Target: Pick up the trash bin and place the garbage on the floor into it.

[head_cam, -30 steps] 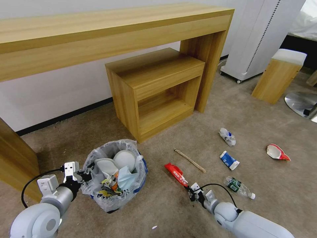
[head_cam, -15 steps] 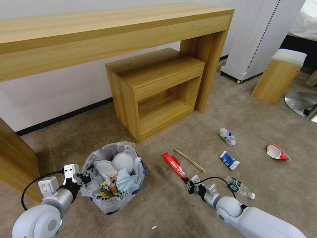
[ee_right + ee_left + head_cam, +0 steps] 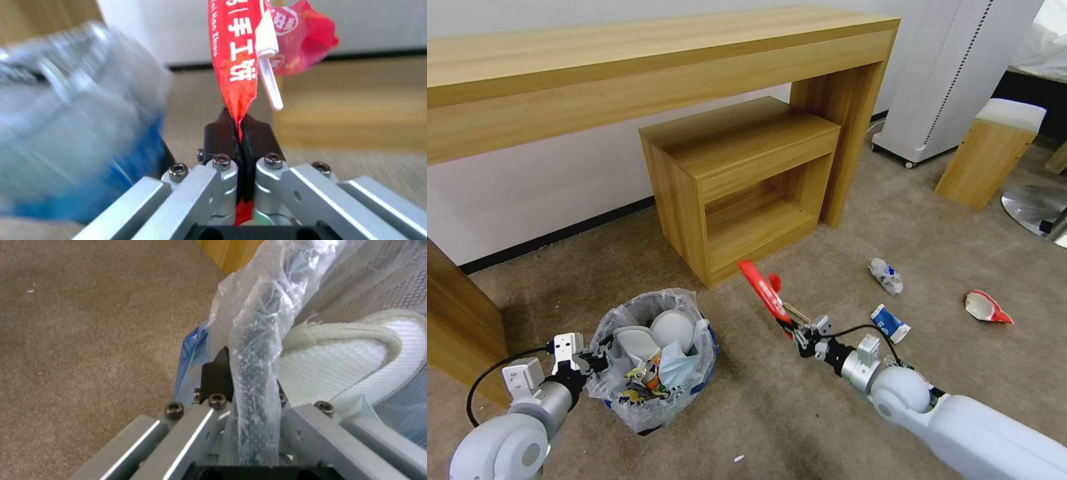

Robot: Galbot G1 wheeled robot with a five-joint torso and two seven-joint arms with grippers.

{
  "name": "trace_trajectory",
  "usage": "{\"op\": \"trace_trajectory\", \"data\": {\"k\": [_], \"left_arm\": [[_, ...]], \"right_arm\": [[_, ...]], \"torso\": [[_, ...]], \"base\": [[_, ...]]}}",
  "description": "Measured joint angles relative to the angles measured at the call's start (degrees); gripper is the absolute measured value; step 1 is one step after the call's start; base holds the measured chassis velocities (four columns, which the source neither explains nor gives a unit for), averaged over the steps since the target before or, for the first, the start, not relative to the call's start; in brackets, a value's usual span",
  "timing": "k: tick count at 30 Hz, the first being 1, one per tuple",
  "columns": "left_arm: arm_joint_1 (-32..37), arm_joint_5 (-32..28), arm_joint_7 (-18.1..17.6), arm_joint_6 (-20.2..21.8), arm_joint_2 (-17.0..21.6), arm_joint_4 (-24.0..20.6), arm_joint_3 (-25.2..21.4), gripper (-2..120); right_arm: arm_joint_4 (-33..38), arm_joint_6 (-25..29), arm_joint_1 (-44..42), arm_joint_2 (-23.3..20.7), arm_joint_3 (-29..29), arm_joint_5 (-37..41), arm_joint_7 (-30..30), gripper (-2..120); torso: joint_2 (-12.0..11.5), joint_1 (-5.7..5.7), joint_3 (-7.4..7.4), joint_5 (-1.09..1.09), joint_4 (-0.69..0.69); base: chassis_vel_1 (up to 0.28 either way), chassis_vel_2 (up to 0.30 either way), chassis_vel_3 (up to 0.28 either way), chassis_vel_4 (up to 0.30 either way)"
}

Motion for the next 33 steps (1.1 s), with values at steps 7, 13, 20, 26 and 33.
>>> {"op": "trace_trajectory", "data": {"k": [7,13,20,26,33], "left_arm": [[0.0,0.2,0.0,0.1,0.0,0.0,0.2,1],[0.0,0.3,-0.1,0.2,-0.2,-0.5,0.3,1],[0.2,0.3,-0.2,0.3,-0.4,-1.3,0.3,1],[0.7,0.3,-0.3,0.5,-0.7,-2.8,0.3,1],[1.4,0.3,-0.3,0.6,-1.0,-4.4,0.1,1]], "right_arm": [[6.6,0.1,1.3,-1.8,0.8,2.7,-1.7,0],[13.4,-1.1,5.9,-2.9,-2.2,5.2,-3.7,0],[14.7,-1.2,9.6,-2.5,-6.5,6.3,-5.2,0],[13.5,-0.9,15.4,-1.6,-14.4,8.1,-8.7,0],[11.8,-1.3,19.8,0.0,-20.9,8.3,-9.6,0]], "torso": [[0.0,0.0,0.0,0.0,0.0],[0.0,0.0,0.0,0.0,0.0],[0.0,0.0,0.0,0.0,0.0],[0.0,0.0,0.0,0.0,0.0],[0.0,0.0,0.0,0.0,0.0]], "base": [[0.0,0.0,0.0,0.0],[0.0,0.0,0.0,0.0],[0.0,0.0,0.0,0.0],[0.0,0.0,0.0,0.0],[0.0,0.0,0.0,0.0]]}}
